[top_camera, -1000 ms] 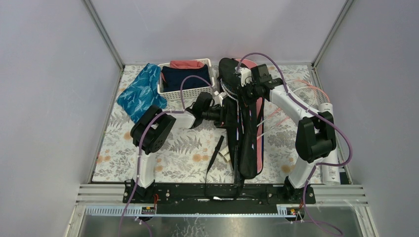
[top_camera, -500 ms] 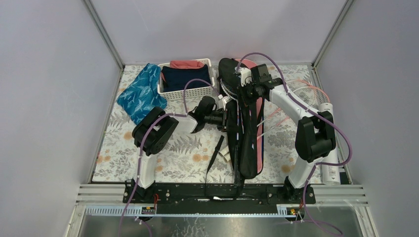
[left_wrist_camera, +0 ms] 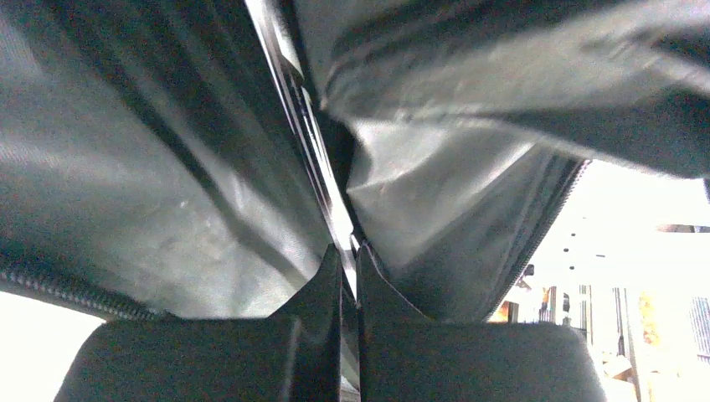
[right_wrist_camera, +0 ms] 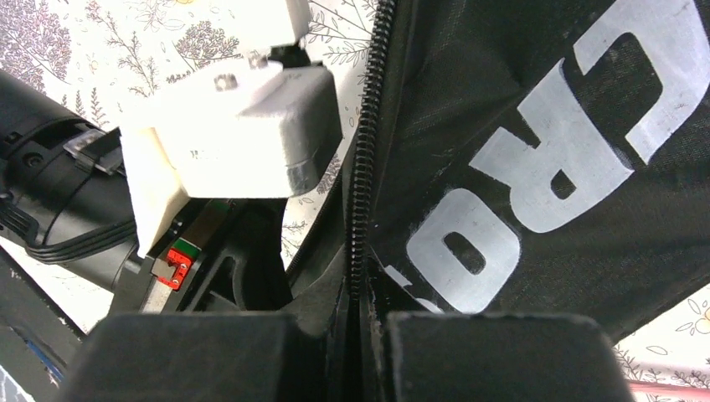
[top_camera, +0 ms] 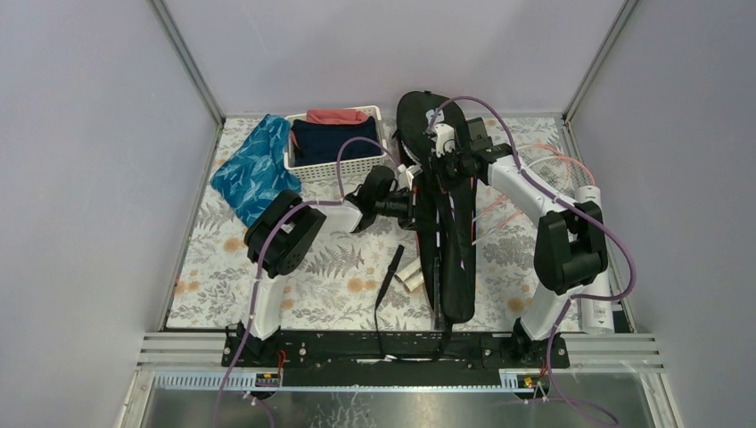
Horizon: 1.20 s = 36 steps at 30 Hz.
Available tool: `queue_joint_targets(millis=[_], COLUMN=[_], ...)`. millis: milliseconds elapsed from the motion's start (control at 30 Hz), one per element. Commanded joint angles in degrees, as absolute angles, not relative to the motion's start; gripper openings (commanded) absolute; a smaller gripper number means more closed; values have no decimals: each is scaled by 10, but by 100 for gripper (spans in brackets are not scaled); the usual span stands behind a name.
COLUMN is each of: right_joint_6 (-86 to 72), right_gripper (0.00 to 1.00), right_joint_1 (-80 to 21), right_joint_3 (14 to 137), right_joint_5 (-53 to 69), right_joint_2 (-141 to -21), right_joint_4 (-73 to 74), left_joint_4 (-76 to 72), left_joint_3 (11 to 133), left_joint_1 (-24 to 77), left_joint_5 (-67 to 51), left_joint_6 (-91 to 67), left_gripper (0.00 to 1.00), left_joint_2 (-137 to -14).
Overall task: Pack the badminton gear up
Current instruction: Place the racket in the racket bag.
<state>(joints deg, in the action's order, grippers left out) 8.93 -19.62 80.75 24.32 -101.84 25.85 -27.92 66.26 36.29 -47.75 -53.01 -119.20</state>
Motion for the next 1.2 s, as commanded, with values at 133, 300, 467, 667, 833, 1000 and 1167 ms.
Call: queue_joint_targets(millis=[133, 300, 467, 667, 833, 1000, 1167], right_joint_6=[68, 42, 11, -36, -60, -45, 13], right_gripper=[0, 0, 0, 0, 0, 0, 0], right_joint_1=[-197, -197, -197, -197, -197, -195, -181], right_joint_3=[790, 779, 770, 766, 764, 778, 808], right_joint_5=[297, 322, 339, 384, 408, 411, 401], right_joint_2=[-979, -986, -984, -986, -989, -996, -992], right_joint_4=[251, 251, 236, 214, 198, 210, 252], left_joint_4=[-238, -226, -208, -169, -161, -183, -198], left_joint_3=[746, 766, 777, 801, 821, 816, 771], left_joint_1=[361, 361, 359, 359, 359, 365, 355], left_joint_5=[-417, -386, -364, -345, -349, -383, -431], left_joint_6=[-497, -501, -516, -515, -527, -519, -452], left_gripper=[0, 0, 0, 0, 0, 14, 49], left_joint_2=[-1181, -1197, -1208, -1221, -1236, -1236, -1190])
